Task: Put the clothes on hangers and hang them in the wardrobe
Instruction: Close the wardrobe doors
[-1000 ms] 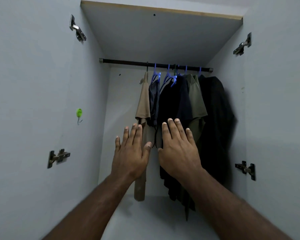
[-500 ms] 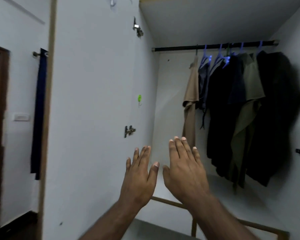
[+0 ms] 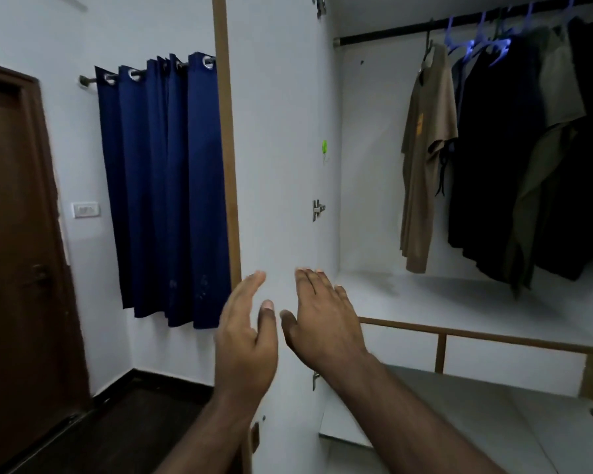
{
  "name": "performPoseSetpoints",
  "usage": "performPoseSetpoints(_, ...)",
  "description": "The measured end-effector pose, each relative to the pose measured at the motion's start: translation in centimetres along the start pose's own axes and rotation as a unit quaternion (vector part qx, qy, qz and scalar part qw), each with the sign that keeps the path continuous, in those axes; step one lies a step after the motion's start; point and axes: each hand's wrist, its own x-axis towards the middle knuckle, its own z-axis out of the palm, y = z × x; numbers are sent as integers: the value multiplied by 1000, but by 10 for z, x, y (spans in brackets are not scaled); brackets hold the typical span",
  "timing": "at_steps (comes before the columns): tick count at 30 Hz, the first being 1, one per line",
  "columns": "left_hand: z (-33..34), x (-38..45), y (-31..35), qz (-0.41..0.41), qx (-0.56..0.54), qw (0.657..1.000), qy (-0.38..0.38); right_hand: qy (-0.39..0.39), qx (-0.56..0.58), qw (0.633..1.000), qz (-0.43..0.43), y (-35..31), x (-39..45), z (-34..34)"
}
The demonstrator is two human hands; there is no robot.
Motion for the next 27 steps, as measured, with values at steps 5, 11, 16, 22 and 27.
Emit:
performPoseSetpoints(5, -33, -1, -25, -87, -74, 993, 35, 3, 32, 999, 29, -40, -13, 21)
performPoseSetpoints(11, -39, 9, -35, -256, -189, 943, -98, -26, 84, 993, 80, -68, -14, 34)
performPoseSetpoints(16, -39, 21, -49, -272, -219, 931, -105, -21, 102, 989, 105, -68, -10, 44)
performPoseSetpoints(22, -15, 17, -38, -238, -223, 927, -185, 75, 137, 973, 169, -40, -10, 43)
performPoseSetpoints(27, 36, 12, -41, -181, -145, 933, -274, 115, 105, 967, 203, 13, -22, 28)
